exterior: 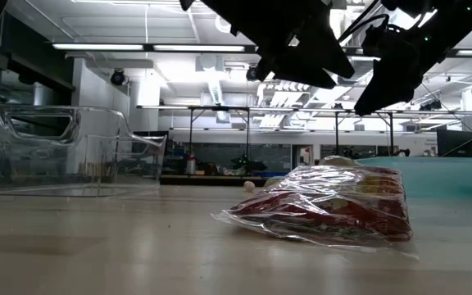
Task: Pick & Place Food Item
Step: Put the dark red food coloring bottle into the red bin
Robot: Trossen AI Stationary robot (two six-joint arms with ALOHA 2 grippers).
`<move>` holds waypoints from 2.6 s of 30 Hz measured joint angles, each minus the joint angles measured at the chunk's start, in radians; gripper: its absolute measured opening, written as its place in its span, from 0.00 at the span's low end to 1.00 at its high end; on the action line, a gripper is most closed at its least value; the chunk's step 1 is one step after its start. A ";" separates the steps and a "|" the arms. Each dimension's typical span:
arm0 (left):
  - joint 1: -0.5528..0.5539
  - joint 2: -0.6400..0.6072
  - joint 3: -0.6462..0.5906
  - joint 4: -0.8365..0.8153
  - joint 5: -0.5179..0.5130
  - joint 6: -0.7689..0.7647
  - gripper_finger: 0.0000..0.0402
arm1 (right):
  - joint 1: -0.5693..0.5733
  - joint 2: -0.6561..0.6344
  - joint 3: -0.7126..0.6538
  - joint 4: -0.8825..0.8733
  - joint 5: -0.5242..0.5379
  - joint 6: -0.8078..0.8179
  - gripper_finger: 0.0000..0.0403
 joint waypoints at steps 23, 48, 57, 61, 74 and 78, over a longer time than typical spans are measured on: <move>0.080 -0.096 -0.050 -0.112 0.006 -0.033 0.48 | 0.000 0.000 0.000 0.007 0.000 0.000 0.34; 0.518 -0.504 -0.623 0.288 0.339 0.054 0.48 | 0.001 0.000 0.000 0.024 -0.002 0.000 0.34; 0.650 -0.506 -0.624 0.286 0.424 0.024 0.48 | 0.001 0.000 0.000 0.023 -0.002 0.000 0.34; 0.653 -0.506 -0.624 0.285 0.423 0.024 0.48 | 0.001 0.000 0.000 0.023 -0.002 0.000 0.34; 0.650 -0.506 -0.624 0.286 0.423 0.025 0.48 | 0.001 0.000 0.000 0.023 -0.002 0.000 0.34; 0.650 -0.506 -0.624 0.286 0.423 0.025 0.48 | 0.001 0.000 0.000 0.023 -0.002 0.000 0.34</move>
